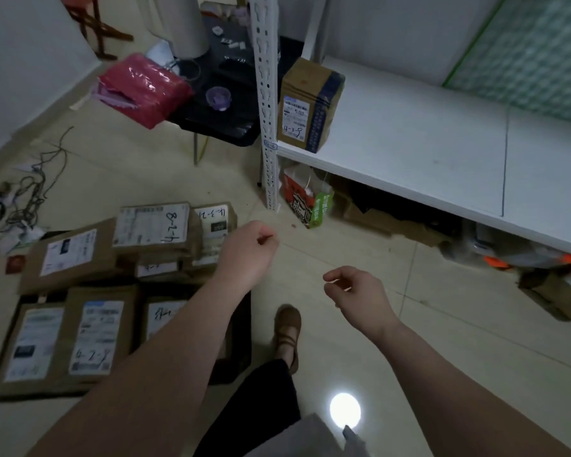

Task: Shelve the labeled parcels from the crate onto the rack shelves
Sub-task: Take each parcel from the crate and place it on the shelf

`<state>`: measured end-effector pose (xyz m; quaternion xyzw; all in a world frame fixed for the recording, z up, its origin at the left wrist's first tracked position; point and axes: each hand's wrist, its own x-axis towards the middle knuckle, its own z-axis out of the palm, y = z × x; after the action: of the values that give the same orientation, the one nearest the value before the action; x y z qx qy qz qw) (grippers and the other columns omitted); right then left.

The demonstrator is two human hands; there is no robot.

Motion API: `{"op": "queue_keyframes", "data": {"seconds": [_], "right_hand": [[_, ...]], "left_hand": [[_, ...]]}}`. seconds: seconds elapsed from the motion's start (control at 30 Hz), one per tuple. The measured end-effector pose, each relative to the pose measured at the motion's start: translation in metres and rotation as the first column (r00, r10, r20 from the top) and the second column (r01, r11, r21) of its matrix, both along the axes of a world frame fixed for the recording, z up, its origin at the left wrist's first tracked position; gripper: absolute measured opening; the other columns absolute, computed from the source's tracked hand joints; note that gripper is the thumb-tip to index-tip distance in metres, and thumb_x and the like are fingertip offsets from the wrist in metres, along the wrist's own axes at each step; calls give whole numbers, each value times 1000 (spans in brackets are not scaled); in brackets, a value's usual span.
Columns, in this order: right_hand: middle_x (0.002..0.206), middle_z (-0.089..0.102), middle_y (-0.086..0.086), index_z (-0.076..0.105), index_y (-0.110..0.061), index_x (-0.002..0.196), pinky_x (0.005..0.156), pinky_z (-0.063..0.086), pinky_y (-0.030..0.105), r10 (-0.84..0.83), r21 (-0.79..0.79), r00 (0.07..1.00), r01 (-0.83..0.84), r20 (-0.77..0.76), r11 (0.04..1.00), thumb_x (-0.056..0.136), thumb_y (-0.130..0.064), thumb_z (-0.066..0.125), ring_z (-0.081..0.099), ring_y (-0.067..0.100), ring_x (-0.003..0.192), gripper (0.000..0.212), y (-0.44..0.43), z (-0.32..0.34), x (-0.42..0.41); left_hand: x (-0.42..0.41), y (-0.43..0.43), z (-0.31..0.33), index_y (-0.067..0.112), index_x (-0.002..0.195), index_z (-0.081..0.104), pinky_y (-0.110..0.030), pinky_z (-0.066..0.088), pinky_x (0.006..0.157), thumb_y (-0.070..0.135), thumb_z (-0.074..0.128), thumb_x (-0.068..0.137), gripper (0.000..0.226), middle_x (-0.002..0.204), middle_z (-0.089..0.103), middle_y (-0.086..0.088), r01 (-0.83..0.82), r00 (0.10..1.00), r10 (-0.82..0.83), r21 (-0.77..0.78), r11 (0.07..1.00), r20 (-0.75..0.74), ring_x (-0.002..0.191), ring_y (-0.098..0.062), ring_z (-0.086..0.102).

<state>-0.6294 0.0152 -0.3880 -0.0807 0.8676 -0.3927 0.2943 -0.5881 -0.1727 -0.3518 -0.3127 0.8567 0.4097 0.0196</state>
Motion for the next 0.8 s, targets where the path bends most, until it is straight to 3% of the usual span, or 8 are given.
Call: {"op": "queue_keyframes", "data": {"seconds": [0.2,0.4,0.53,0.63,0.8], "right_hand": [[76,63,4,66,-20,89,57,43,23,-3,-40,1000,2,-19,999,88,-12,64,68,34,78,9,27,32,55],[77,63,2,66,-21,88,58,44,22,5,-71,999,-8,-45,997,89,-11,64,67,35,77,10,33,51,80],[77,66,3,66,-24,87,54,42,13,27,-25,999,-28,-33,999,89,-12,65,68,32,74,12,34,45,93],[79,67,3,65,-25,86,57,43,16,36,9,999,-36,-1,999,88,-13,64,69,30,74,13,27,36,99],[82,71,5,65,-26,89,57,45,19,95,85,995,-98,31,992,89,-16,62,69,24,72,10,-13,26,102]], "left_hand": [[100,13,12,21,105,65,-17,38,67,24,53,95,16,100,63,8,-27,994,28,-7,1000,106,85,-4,55],[164,-15,24,20,98,64,-23,41,60,23,55,94,10,87,62,4,-200,966,200,-18,980,161,76,-10,56],[185,-31,17,17,99,66,-37,54,73,22,58,92,11,87,66,-1,-265,939,266,-35,964,217,80,-19,63],[191,-39,10,19,95,65,-42,55,81,21,58,92,7,93,66,-3,-305,926,296,3,952,234,85,-21,64],[193,-67,5,20,105,65,-25,46,69,22,57,93,15,101,64,1,-329,927,311,58,943,208,85,-10,58]]}}
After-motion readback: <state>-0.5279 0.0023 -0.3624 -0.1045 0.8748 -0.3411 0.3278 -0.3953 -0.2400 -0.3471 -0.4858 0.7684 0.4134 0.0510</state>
